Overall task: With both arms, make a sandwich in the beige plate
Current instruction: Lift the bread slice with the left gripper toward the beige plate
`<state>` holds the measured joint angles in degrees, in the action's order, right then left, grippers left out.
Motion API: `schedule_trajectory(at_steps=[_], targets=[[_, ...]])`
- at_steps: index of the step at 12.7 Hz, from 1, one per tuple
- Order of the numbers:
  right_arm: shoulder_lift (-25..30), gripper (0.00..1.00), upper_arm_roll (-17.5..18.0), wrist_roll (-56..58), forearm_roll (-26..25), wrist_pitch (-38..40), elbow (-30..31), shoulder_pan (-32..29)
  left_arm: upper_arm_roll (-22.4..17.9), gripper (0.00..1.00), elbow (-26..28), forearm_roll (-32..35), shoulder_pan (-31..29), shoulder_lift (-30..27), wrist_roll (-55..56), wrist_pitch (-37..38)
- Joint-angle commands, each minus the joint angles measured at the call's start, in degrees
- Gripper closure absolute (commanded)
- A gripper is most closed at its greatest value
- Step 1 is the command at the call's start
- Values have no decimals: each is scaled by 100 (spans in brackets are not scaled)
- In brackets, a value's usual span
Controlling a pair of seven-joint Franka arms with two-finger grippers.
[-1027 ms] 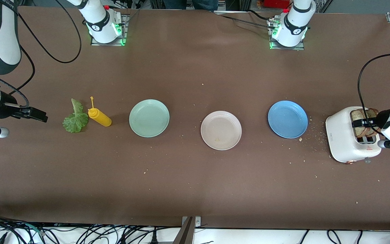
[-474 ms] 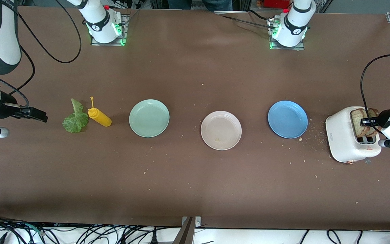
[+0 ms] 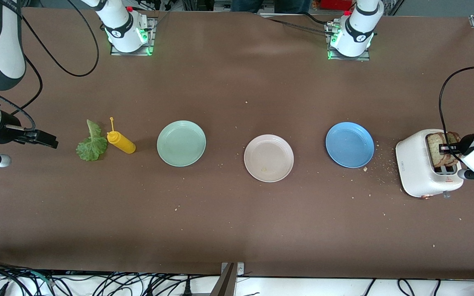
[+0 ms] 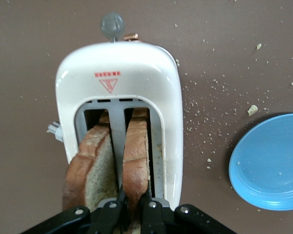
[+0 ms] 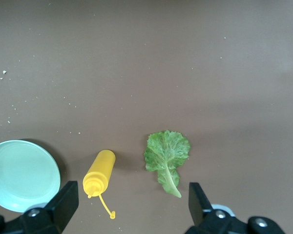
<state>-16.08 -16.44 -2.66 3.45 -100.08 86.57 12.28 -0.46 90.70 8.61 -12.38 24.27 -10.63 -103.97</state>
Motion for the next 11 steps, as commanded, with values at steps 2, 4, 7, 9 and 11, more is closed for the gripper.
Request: schedule_trajectory(at_steps=[2,4,7,9,11], targets=[[-27,0,1,-33,86,85,-97,-32,28,90,-649,588,375,-36,-97,404],[-27,0,18,72,103,102,-71,-24,37,90,-851,799,682,-98,-53,544],[0,0,-43,1079,514,243,104,-76,46,89,-1046,1214,1297,-133,78,747],[0,0,-79,2221,1164,243,324,-313,133,89,-1072,1065,1440,-308,228,773],[0,0,-79,3381,1508,322,474,-524,449,89,-1072,452,1466,-361,246,870]])
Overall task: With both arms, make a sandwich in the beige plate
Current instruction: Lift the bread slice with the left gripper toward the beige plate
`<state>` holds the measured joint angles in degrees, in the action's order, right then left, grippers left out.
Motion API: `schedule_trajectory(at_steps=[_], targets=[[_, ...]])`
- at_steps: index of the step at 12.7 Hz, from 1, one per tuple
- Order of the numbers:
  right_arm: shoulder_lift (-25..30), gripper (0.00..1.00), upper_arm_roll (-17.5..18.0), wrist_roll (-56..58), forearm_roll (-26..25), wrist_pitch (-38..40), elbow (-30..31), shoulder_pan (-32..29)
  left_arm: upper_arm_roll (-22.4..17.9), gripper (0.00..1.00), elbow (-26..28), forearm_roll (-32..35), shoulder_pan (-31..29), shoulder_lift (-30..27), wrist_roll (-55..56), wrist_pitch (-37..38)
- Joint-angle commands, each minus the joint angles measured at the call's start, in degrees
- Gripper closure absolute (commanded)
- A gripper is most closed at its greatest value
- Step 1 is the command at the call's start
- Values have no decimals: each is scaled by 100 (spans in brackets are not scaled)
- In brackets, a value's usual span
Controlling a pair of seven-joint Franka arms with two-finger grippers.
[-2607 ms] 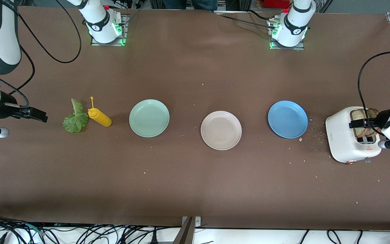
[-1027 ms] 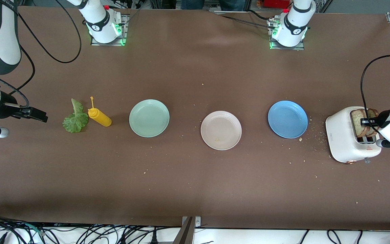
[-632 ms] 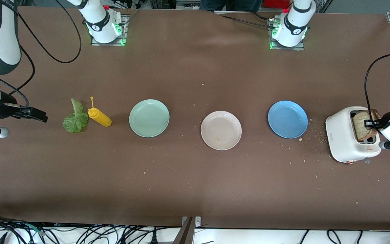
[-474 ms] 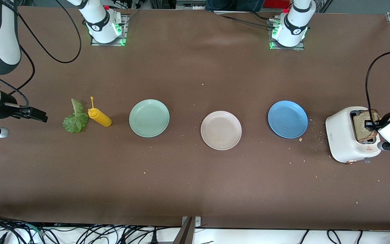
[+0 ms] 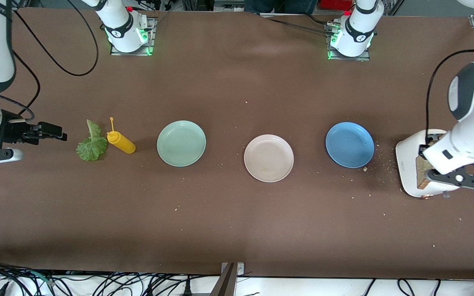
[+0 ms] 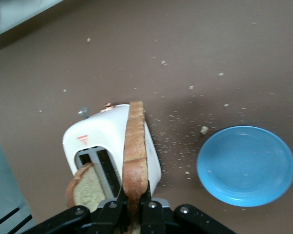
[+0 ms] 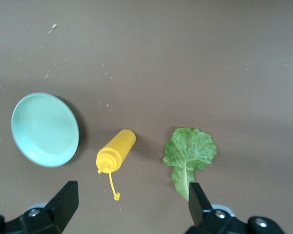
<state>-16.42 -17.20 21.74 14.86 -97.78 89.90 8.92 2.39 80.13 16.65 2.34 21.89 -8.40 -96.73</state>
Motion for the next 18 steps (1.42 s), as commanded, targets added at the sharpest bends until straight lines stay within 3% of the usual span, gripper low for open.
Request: schedule_trajectory(at_steps=[1,5,9,13,18], targets=[[34,0,-11,1503,481,101,220,-241,218,89,-15,-869,3,-124,22,146],[25,0,-3,3569,938,137,615,-487,516,89,99,-2778,108,25,13,164],[-80,0,-2,4978,1106,190,897,-681,561,86,47,-4544,354,858,22,137],[-238,0,-11,6312,2070,120,1397,-918,561,81,29,-4838,741,1720,-83,-134],[-353,0,-20,7545,2477,93,1679,-1155,552,80,29,-6136,689,1880,-889,-293]])
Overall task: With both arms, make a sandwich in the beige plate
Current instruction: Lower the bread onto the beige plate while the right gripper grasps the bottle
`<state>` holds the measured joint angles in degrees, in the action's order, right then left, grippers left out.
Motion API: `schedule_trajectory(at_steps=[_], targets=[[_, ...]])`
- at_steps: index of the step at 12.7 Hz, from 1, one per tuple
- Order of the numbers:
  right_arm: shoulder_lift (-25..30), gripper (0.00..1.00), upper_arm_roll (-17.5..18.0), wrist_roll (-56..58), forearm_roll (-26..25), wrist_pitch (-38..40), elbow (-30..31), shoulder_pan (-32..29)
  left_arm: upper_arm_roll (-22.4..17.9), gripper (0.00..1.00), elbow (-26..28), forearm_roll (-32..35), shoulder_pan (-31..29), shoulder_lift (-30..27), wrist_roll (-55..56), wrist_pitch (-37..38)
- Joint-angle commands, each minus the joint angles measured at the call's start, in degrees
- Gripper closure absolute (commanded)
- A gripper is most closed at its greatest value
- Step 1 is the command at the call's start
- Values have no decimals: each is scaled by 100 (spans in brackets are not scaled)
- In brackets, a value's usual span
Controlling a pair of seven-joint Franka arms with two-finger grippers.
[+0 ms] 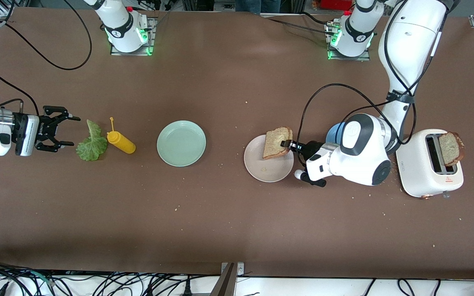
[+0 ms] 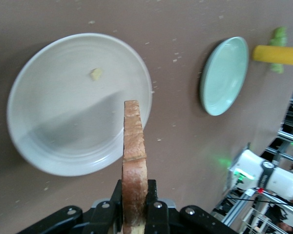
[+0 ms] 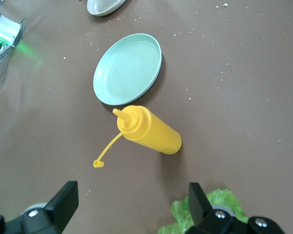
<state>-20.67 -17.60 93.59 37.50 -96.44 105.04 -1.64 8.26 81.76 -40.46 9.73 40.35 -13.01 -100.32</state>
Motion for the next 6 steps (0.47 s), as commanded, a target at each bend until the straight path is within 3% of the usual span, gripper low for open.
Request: schedule_trajectory(at_steps=[1,6], targets=[[71,0,20,519,336,-42,279,-143,-35,80,-126,-541,-41,43,-543,56],[-69,0,20,1275,741,28,465,-311,-35,79,15,-1085,-199,359,-1309,65]])
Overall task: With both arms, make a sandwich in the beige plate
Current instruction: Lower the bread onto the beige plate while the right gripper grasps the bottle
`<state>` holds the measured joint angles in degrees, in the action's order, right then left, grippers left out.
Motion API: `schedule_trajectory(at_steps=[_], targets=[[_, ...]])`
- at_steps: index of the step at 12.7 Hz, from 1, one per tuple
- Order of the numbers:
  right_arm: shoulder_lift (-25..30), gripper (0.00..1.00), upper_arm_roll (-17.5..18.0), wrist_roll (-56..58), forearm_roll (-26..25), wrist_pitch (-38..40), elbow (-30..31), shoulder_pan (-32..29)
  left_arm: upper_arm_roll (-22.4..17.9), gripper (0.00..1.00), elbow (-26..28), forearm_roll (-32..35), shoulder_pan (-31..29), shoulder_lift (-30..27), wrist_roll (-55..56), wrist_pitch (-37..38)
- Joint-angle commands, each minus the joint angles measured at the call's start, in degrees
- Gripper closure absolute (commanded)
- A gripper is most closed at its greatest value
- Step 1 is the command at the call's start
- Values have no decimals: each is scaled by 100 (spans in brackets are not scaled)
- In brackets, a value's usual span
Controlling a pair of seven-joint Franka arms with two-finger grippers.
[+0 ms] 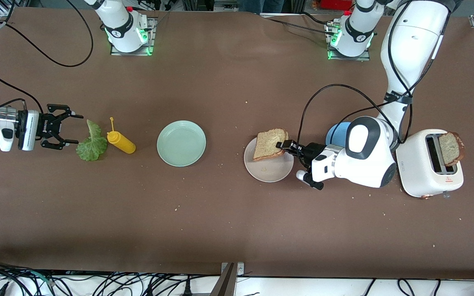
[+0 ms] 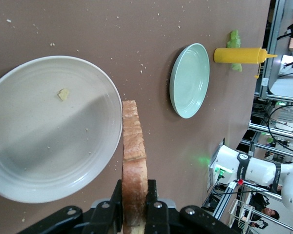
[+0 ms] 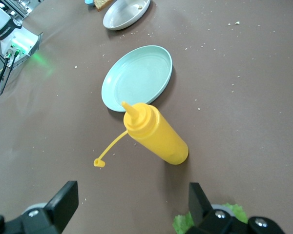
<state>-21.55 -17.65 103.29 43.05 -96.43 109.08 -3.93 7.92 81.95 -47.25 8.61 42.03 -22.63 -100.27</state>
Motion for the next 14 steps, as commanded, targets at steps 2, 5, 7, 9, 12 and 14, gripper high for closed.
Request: schedule_trajectory(at_steps=[2,5,7,9,12,14], targets=[[-33,0,24,349,195,37,61,-160,-1,79,57,-618,-114,244,-322,69],[-69,0,16,673,422,28,288,-169,-1,81,189,-1101,-289,463,-198,69],[-95,0,16,954,529,28,351,-196,-9,81,198,-1093,-298,482,-207,78],[-226,0,16,1252,625,37,360,-213,-1,81,260,-1102,-316,491,-242,78],[-656,0,16,2052,1133,45,378,-275,-1,81,260,-1313,-307,561,-286,78],[-929,0,24,2256,1450,45,351,-275,-1,80,260,-1313,-307,570,-304,78]])
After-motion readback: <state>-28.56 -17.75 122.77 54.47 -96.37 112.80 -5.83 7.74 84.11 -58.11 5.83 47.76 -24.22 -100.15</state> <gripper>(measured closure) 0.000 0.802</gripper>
